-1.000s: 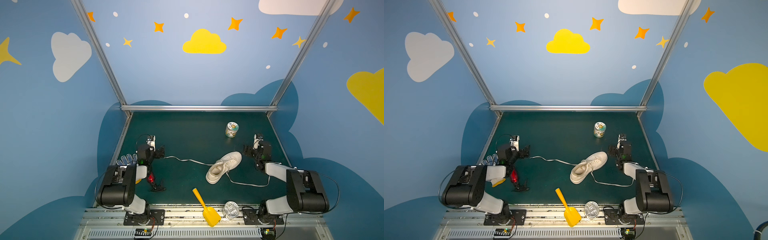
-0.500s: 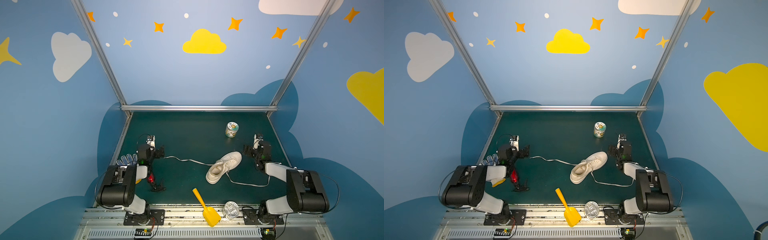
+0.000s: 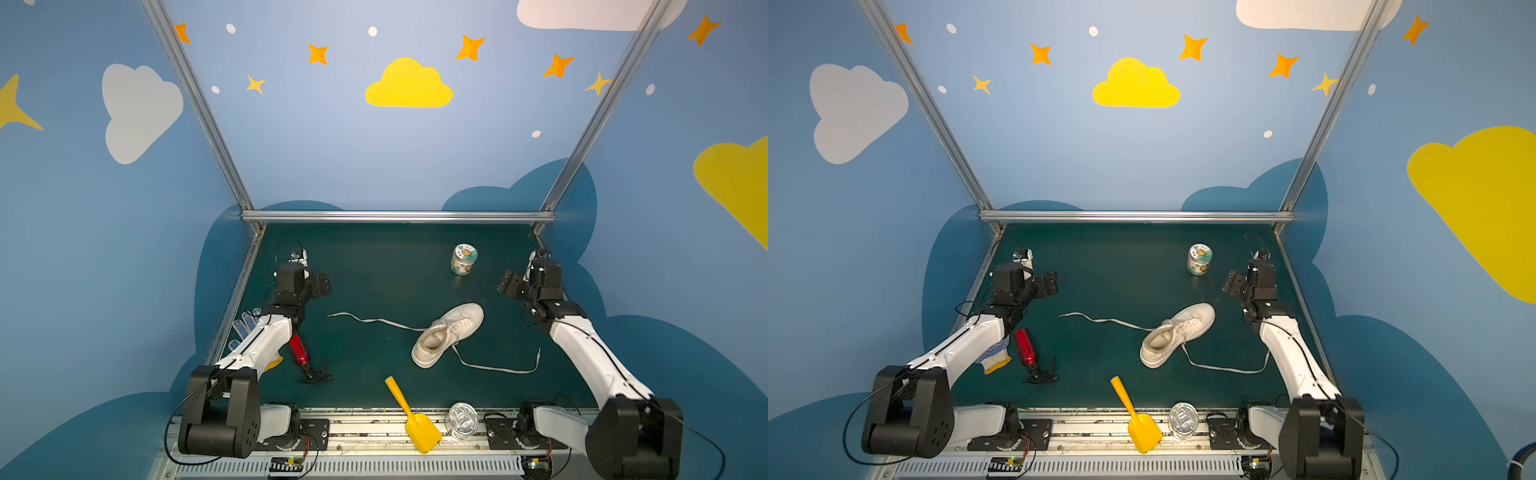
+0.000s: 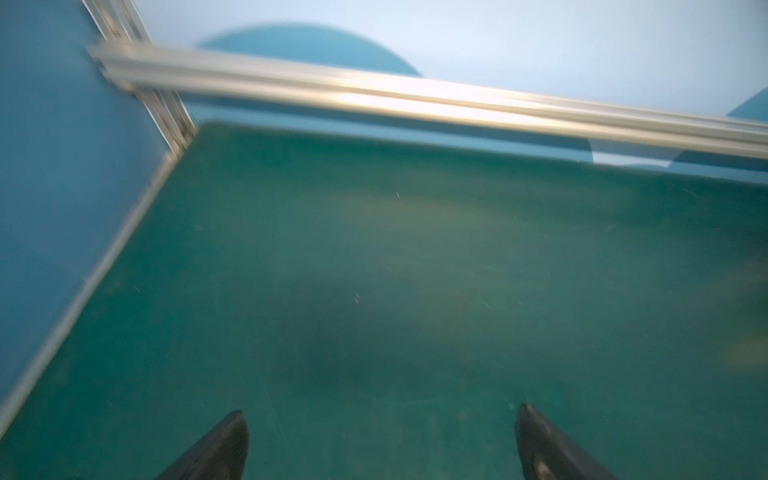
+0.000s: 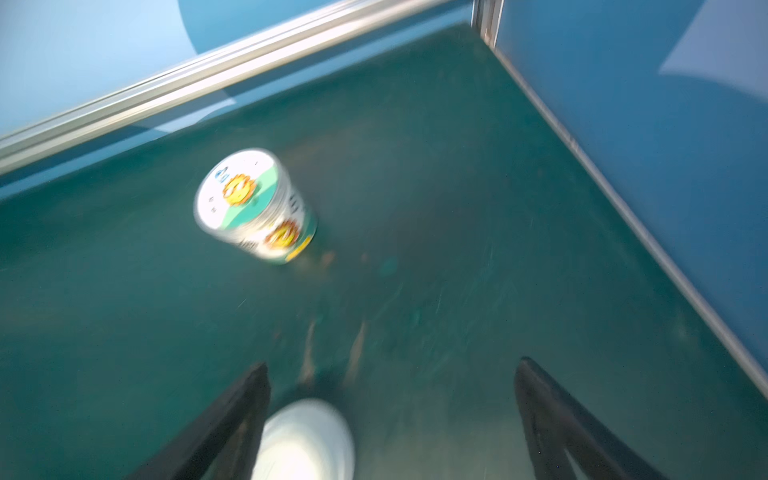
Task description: Tie the shoes
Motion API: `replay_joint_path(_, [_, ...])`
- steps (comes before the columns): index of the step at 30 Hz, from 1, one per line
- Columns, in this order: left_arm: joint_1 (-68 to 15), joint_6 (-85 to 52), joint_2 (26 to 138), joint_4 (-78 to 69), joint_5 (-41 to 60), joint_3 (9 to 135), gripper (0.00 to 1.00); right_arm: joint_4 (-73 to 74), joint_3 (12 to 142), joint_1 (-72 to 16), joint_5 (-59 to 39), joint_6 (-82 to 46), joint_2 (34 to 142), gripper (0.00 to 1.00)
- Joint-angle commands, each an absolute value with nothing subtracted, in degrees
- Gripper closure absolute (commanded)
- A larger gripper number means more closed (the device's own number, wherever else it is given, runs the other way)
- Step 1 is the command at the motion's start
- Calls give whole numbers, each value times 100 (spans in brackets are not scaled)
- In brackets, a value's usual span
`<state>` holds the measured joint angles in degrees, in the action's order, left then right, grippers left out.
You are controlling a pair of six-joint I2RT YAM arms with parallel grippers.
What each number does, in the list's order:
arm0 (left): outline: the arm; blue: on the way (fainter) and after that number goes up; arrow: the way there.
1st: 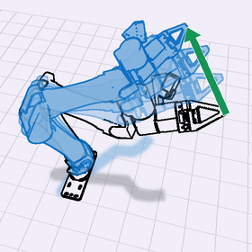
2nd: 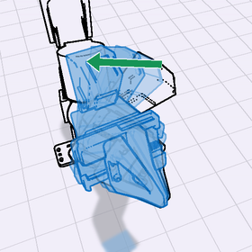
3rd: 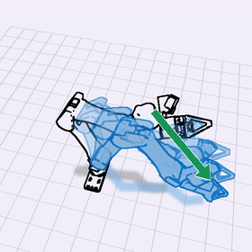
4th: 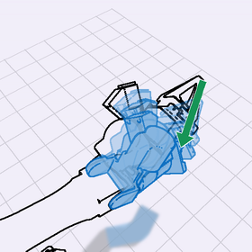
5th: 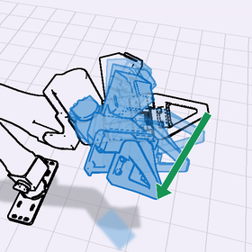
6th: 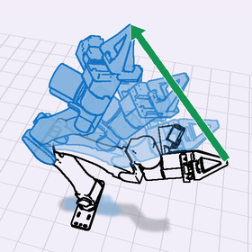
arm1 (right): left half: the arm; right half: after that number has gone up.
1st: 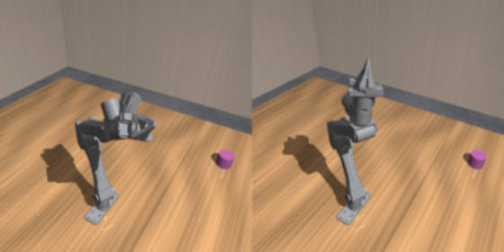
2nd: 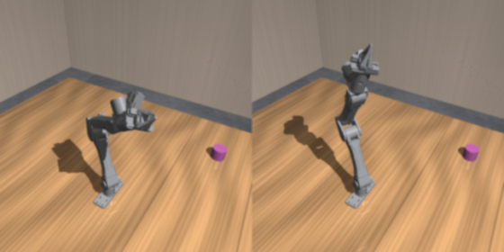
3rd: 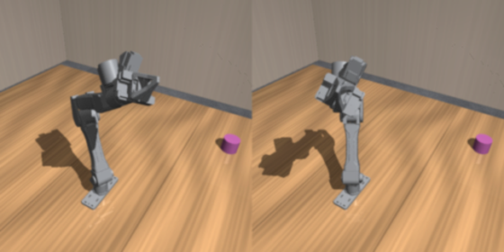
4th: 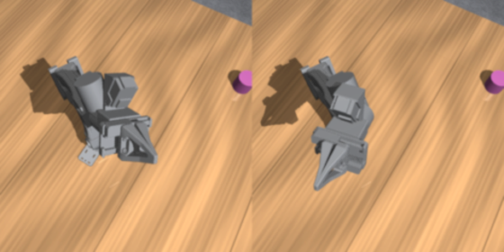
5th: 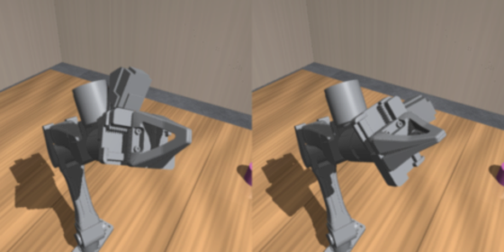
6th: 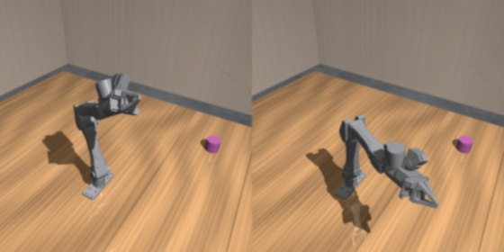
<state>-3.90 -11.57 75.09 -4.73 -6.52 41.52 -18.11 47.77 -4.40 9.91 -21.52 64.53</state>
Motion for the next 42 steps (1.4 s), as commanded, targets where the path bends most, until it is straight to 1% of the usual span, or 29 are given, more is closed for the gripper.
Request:
replay_joint_path(1, [-685,-1952,7471,682,-13,4234,1,-4004,4831,-519,661,-3456,5957,9])
replay_joint_path(3, [-1073,-2095,7470,879,34,4275,1,-4369,4711,-557,271,-3996,5613,9])
replay_joint_path(6, [-1631,-2245,7429,1033,53,4257,1,-4388,4232,-595,-611,-4610,5196,8])
replay_joint_path(9, [-1897,-2541,7393,857,237,4050,1,-3814,3618,-701,-1683,-5267,5004,8])
replay_joint_path(11, [-2031,-2691,7424,769,268,3936,1,-3320,3334,-831,-2270,-5667,5069,8])
replay_joint_path(14, [-2233,-2757,7499,751,228,3893,1,-2940,3310,-1120,-2628,-5899,5345,8])
replay_joint_path(18, [-2437,-2879,7558,725,114,3885,1,-2113,3163,-1254,-3219,-6080,5780,8])
replay_joint_path(24, [-2552,-2961,7674,764,152,3986,1,-1261,2860,-1271,-3537,-6461,6290,8])
replay_joint_path(32, [-2594,-2939,7665,874,125,4016,1,-807,2669,-1226,-3277,-6420,6671,8])
replay_joint_path(39, [-2593,-3182,7630,735,149,4008,1,263,2573,-1194,-3797,-6375,7435,8])
replay_joint_path(42, [-2707,-3011,7701,974,-13,4207,1,528,2714,-1233,-4060,-6183,7806,8])
